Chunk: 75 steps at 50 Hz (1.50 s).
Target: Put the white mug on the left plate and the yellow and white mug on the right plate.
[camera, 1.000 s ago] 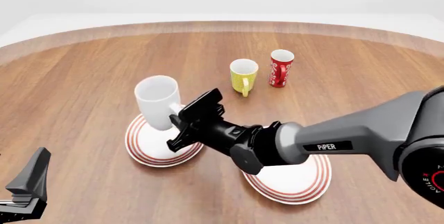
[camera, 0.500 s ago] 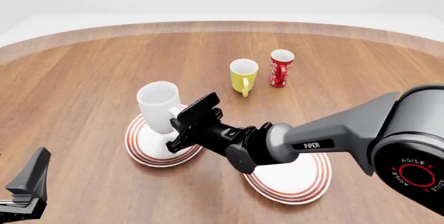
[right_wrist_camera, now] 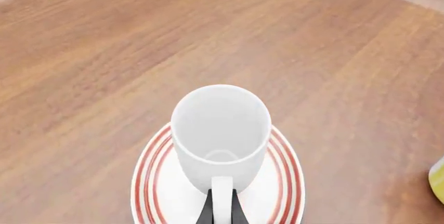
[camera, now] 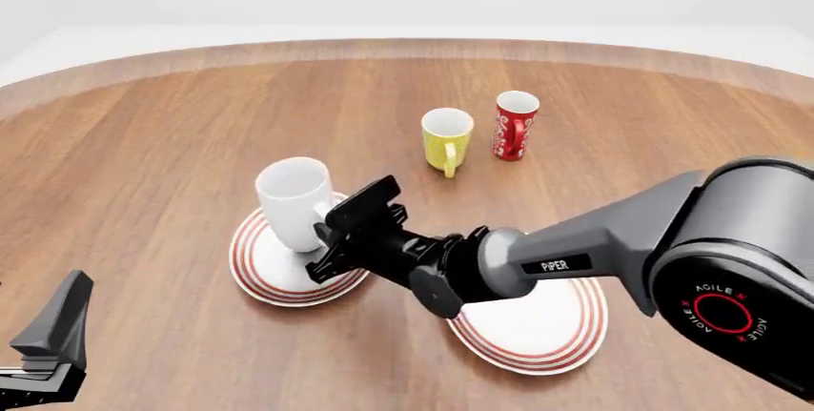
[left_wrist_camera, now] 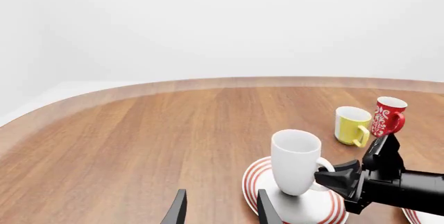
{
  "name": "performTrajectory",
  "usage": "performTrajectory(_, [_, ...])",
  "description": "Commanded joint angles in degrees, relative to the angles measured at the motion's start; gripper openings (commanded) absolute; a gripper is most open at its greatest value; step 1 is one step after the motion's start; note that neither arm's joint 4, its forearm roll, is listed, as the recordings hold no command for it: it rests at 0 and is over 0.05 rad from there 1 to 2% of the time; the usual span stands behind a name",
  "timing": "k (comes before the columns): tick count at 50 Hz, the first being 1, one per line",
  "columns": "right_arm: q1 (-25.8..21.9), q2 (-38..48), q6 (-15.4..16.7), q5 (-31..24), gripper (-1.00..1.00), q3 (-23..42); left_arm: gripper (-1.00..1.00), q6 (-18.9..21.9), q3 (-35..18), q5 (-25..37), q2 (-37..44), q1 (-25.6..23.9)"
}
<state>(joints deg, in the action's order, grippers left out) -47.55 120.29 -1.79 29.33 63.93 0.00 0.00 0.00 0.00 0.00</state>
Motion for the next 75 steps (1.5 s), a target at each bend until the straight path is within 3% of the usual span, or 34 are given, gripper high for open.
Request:
performTrajectory(1, [0.15, 0.57, -0.36, -0.04, -1.0, 0.55, 1.0, 0.0, 0.0, 0.0, 0.0, 0.0])
performTrajectory(20, [0.31, 1.34, -0.73, -0.46, -1.0, 0.7, 1.0, 0.0, 0.0, 0.0, 0.0, 0.0])
performTrajectory(21, [0.31, 1.34, -0.73, -0.46, 1.0, 0.7, 1.0, 0.0, 0.0, 0.0, 0.0, 0.0])
performTrajectory(54, [1.37, -2.1, 0.04, -0.86, 1.0, -0.89, 1.0, 0.0, 0.0, 0.0, 0.0, 0.0])
performTrajectory(75, [1.08, -12.63, -0.41, -0.31, 1.0, -6.72, 1.0, 0.0, 0.0, 0.0, 0.0, 0.0])
